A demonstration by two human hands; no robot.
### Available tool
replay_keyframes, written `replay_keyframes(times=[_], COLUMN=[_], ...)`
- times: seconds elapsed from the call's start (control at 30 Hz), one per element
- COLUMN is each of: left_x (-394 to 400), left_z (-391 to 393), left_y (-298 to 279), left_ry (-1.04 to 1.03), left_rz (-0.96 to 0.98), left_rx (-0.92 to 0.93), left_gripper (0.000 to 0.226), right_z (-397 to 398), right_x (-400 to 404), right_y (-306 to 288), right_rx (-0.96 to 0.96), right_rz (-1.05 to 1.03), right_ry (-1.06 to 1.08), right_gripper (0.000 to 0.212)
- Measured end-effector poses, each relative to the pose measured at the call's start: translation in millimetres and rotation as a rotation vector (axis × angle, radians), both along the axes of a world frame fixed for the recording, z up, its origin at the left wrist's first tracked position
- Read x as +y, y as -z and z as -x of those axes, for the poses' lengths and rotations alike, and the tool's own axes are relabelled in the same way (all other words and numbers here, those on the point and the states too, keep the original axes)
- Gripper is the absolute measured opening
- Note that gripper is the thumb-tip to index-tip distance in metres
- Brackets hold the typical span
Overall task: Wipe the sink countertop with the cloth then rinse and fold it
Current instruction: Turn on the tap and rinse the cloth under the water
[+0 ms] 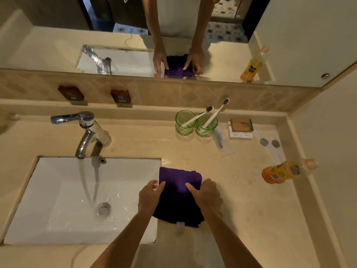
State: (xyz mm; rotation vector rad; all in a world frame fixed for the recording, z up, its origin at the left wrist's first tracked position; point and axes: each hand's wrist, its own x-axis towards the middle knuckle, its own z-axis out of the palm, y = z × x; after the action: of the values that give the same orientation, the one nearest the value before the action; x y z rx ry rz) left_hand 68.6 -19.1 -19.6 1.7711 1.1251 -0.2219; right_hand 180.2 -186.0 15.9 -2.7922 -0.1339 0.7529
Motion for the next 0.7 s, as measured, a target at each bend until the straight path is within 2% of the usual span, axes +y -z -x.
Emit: replay_keyframes(times=[0.13,0.27,0.37,0.43,0.5,0.6,0.7], left_x=[-2,-9,-15,-14,-11,-7,-8], left_z=[1,-4,-7,-8,-9,-11,-9], left_y=[-3,-12,-21,-26,-30,-34,-39], left_ry=[-0.015,0.036,0.138,0.214,0.279,0.307,0.232], left_rz=[-0.033,-0.161,-0.244,-0.287,-0.311,-0.257,-0.152], left_rx=[-0.040,-0.021,0.036,0.063,0.095,0.148,0.124], left_gripper=[0.036,0.022,0.021,0.023,0.025,0.026,0.023], right_z=[6,9,16,23,29,31,24], right_x=[-1,4,10,11,10,8,5], right_y=[6,5,10,16,17,23,13], right_rx=[-0.043,-0.073,-0.139,-0.247,-0.295,-0.229,-0.083], right_rz=[0.028,0.032,0.024,-0.042,-0.103,-0.187,-0.298], right_ry=[-0.048,-0.067,-0.085,-0.098,-0.145,-0.135,-0.040], right_gripper=[0.064,0.057,0.048,0.039,0.041,0.043,0.025])
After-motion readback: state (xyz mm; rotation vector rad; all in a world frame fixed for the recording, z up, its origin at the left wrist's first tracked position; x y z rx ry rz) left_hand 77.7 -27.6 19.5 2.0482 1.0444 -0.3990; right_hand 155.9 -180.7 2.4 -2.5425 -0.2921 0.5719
